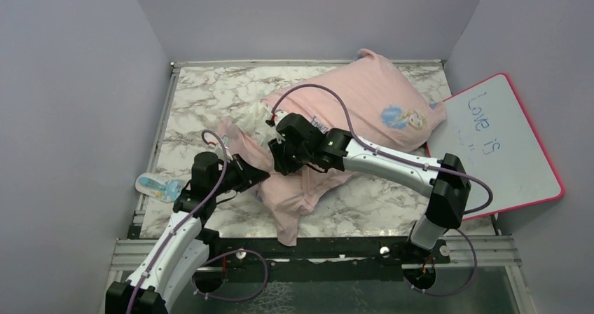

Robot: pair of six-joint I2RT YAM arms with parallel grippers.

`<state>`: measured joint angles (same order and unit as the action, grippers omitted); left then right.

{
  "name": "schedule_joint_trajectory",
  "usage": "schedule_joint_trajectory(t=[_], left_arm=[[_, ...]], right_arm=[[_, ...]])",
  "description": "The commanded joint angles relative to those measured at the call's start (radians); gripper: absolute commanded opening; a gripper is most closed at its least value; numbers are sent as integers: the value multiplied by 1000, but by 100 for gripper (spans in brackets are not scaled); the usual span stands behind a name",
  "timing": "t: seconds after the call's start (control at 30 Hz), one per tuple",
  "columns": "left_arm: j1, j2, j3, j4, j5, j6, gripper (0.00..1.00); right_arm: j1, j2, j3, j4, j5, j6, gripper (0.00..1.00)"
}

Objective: Remove the pillowcase from the pillow
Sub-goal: Remove the pillow from the pillowcase.

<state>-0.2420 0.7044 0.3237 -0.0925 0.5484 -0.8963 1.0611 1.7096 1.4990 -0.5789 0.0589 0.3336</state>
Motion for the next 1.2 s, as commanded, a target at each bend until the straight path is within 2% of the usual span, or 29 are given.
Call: schedule_joint_trajectory(t=[0.0,0.03,0.07,0.13,0.17,0.3,0.4,0.47,0.57,0.63,0.7,0.87,0.93,1.0,1.17], left_arm=[[-11,-74,-55,-16,-51,-20,9],[-11,-77,-61,-27,-48,-14,15],[-11,-83,-64,-39,-47,-11,26],[-11,-104,-48,-84,-72,8,48],[-11,-123,-18,-125,-104,27,55],[-11,-180,143,-288,-311,138,71],[-11,-156,225,-309,-403,182,80],[-11,-106,249,-272,-379,181,80],[-11,-8,231,-182,-272,129,80],[-11,27,182,-109,-193,82,74],[-13,11,141,-69,-182,39,68],[-13,-107,85,-116,-230,-7,67],[-13,-140,57,-120,-220,-32,60],[-13,-157,35,-123,-195,-54,47],[-13,-194,15,-167,-171,-44,27]], right_arm=[[0,-65,-116,82,-151,1,32],[0,-79,-146,107,-204,-1,29],[0,-91,-180,131,-256,-3,24],[2,-110,-240,169,-311,-1,22],[2,-119,-265,179,-316,4,21],[3,-157,-337,193,-341,-10,24],[8,-172,-389,226,-409,-29,28],[17,-182,-414,253,-418,-25,29],[35,-195,-434,273,-408,-25,30],[49,-209,-445,286,-398,-27,30],[55,-224,-457,299,-375,-18,31],[57,-248,-460,308,-317,2,34],[57,-249,-457,308,-302,8,34],[57,-249,-454,306,-276,16,34],[57,-243,-407,264,-185,9,35]])
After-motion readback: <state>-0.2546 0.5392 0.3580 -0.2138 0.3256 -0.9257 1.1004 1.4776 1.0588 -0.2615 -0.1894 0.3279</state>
